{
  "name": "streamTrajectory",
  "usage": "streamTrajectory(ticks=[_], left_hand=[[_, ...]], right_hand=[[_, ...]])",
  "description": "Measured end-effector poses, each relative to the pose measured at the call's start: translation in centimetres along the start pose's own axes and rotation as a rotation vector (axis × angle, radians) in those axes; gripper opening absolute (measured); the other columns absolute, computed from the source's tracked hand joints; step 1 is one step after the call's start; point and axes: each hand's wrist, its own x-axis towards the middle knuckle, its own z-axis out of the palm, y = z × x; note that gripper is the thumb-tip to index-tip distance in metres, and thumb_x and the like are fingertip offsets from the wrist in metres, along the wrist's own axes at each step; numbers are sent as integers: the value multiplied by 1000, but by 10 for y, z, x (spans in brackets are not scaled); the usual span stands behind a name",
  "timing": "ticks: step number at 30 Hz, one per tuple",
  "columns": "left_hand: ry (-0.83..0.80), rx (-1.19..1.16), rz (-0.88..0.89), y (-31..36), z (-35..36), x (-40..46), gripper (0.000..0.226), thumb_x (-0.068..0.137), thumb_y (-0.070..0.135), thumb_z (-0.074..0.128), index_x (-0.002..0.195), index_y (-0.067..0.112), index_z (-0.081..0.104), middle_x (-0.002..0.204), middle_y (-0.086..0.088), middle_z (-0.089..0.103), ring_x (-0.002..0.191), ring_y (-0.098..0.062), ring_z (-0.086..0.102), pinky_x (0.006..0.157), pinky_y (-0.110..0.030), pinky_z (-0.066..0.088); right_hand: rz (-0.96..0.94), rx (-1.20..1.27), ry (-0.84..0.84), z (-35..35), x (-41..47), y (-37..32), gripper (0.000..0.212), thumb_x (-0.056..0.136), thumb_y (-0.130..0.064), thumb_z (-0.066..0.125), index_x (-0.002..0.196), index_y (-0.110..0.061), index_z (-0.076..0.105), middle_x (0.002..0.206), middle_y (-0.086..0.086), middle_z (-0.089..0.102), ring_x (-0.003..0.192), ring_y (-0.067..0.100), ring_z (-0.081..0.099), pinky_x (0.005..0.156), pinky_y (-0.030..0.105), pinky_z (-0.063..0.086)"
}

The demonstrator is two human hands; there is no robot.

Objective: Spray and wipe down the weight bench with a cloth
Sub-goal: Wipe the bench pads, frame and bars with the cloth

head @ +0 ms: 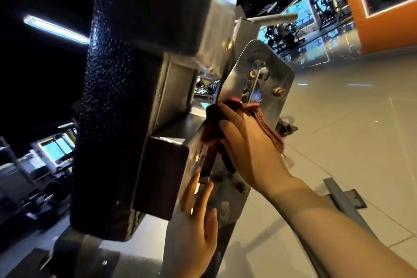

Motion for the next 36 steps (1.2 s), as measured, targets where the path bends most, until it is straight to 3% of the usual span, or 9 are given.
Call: streamTrajectory(ticks=[5, 9, 14, 18, 22, 25, 30, 33, 36], left_hand=[[79, 51, -104, -9, -11, -16, 28, 94, 33, 54, 114, 16, 63, 107, -2, 70, 91, -9, 65, 74, -12, 44], [53, -126, -332, -7, 3, -35, 39, 86, 23, 60, 125, 22, 53, 120, 4, 64, 106, -14, 63, 83, -30, 53], [26, -327, -553, 10, 5, -38, 53, 84, 66, 36, 130, 40, 33, 129, 32, 40, 116, -1, 54, 91, -29, 51], [68, -525, -624, 11, -5, -32, 90, 63, 92, 37, 129, 30, 35, 123, 36, 35, 89, 37, 42, 71, 5, 37], [85, -503, -642, -1, -3, -41, 92, 76, 79, 44, 138, 12, 37, 127, 31, 38, 104, 28, 45, 77, -3, 39], [52, -477, -623, -5, -3, -49, 111, 64, 96, 24, 140, 17, 39, 135, 19, 40, 113, 23, 39, 77, 7, 31], [13, -503, -645, -9, -6, -54, 85, 59, 98, 23, 123, 45, 37, 127, 34, 37, 101, 23, 45, 74, 8, 32], [14, -423, -616, -7, -5, -56, 78, 64, 96, 16, 123, 48, 33, 124, 38, 34, 102, 20, 47, 75, 9, 31], [-36, -359, -590, -7, -2, -59, 94, 69, 93, 13, 139, 35, 36, 140, 22, 43, 117, 5, 46, 91, -10, 39]], right_hand=[[-189, -243, -230, 31, -52, -20, 45, 67, -8, 74, 110, -10, 61, 136, 14, 57, 116, 32, 59, 108, 36, 36], [-236, -291, -397, 43, -81, -38, 64, 61, -16, 79, 119, -15, 54, 137, 8, 57, 121, 24, 58, 109, 35, 29], [-239, -221, -246, 31, -63, -29, 38, 75, -5, 58, 113, -11, 59, 126, 12, 64, 113, 29, 63, 102, 40, 44], [61, -72, -8, 11, -22, -20, 29, 88, -11, 48, 110, 3, 61, 133, 25, 55, 116, 42, 57, 99, 48, 47], [11, -94, 18, 26, -25, -22, 25, 86, -1, 63, 110, 2, 62, 128, 26, 57, 113, 42, 57, 95, 43, 49], [-24, -88, 4, 48, -59, -45, 26, 86, -9, 50, 111, -5, 59, 124, 23, 60, 115, 36, 53, 95, 42, 49], [-174, -160, -116, 59, -84, -64, 42, 72, -5, 56, 113, -5, 53, 124, 18, 60, 117, 31, 47, 103, 38, 37], [-143, -152, -151, 52, -84, -62, 40, 74, -7, 54, 114, -9, 59, 124, 17, 63, 113, 32, 59, 98, 34, 46], [8, -115, -28, 39, -82, -60, 29, 88, -11, 47, 117, -9, 50, 129, 19, 60, 118, 33, 54, 104, 37, 37]])
